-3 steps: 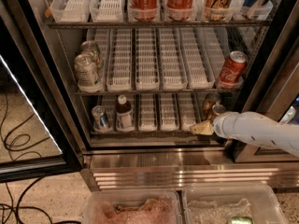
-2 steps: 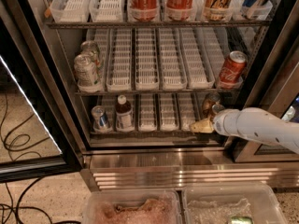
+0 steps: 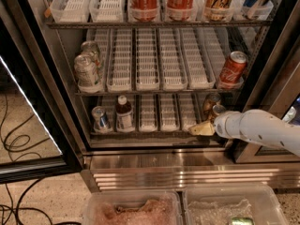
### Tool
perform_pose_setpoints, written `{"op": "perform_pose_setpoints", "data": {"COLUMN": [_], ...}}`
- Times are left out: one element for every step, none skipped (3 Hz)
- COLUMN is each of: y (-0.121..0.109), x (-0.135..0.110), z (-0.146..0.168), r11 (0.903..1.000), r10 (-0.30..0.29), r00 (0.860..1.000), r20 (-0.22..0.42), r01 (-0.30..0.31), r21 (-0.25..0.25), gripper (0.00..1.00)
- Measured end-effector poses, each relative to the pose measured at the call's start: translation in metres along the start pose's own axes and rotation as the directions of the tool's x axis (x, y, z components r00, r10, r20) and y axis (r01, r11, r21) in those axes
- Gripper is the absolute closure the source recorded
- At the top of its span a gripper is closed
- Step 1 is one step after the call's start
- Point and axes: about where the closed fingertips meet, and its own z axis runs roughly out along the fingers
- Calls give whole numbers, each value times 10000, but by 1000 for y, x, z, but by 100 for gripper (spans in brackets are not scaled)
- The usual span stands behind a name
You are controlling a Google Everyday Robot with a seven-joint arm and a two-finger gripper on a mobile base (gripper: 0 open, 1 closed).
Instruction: Pick orange can from bottom shelf of fridge
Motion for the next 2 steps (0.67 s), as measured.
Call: {"op": "perform_pose_setpoints", "data": {"y": [-4,-4], "x": [0,11], "z": [3,7], "r11": [9980,9872], "r10": [578,1429], "r00": [9983,9893], "r20": [83,293], "r01": [-580,-1446], "r21": [245,679], "gripper": [0,0]}}
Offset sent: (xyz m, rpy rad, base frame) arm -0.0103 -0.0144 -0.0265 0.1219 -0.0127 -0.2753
